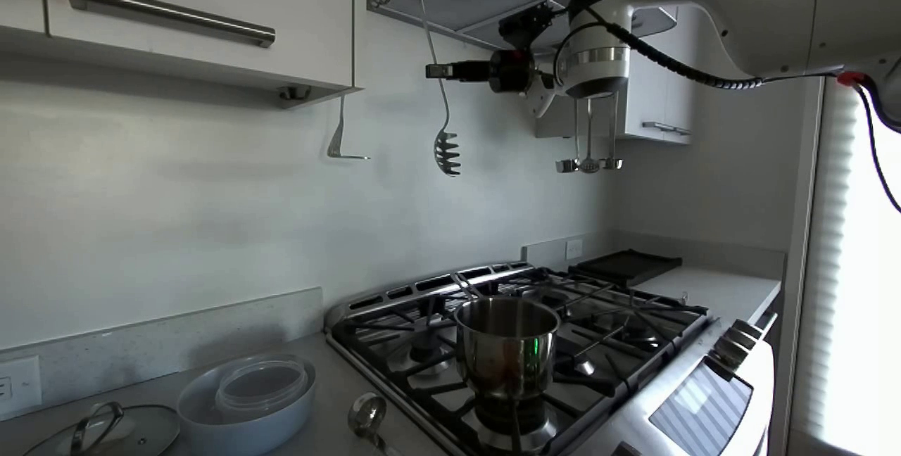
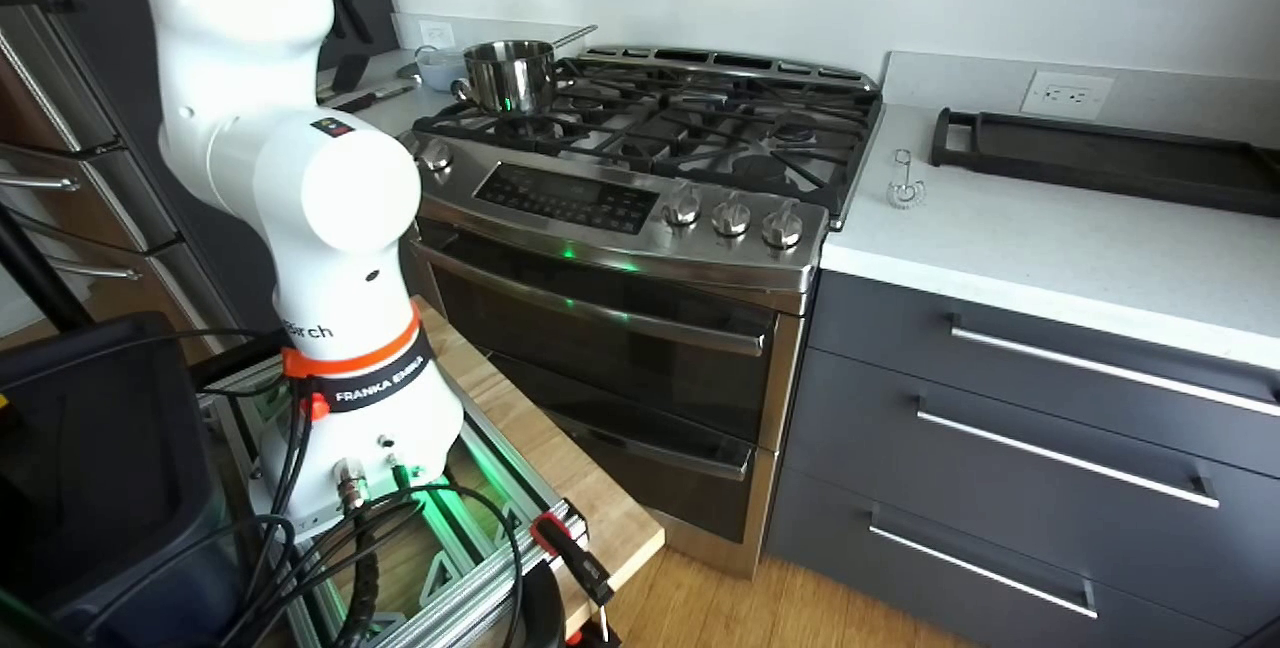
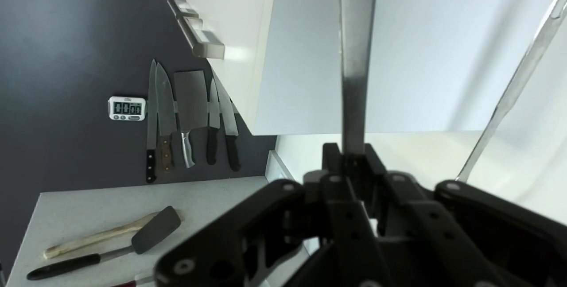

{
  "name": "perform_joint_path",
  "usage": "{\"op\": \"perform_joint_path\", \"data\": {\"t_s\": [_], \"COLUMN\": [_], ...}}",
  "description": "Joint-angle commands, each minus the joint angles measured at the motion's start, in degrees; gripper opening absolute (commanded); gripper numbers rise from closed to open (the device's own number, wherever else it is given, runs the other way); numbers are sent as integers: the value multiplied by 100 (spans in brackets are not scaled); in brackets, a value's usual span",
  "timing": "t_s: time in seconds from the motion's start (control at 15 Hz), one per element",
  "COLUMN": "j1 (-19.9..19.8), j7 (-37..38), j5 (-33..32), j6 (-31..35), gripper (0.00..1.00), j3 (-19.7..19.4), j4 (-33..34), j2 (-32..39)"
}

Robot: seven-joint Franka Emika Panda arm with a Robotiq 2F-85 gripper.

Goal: Remove the silver utensil from the pot and hang it on the hook at the top left

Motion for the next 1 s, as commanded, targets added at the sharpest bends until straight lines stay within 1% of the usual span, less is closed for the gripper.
{"op": "perform_joint_path", "data": {"t_s": [0.0,0.53,0.93], "j1": [79,189,196], "j7": [187,290,379], "j5": [-60,-182,-298], "j6": [135,93,19], "gripper": [3,3,3], "j3": [22,24,0], "j4": [340,631,663], "j2": [224,450,437]}}
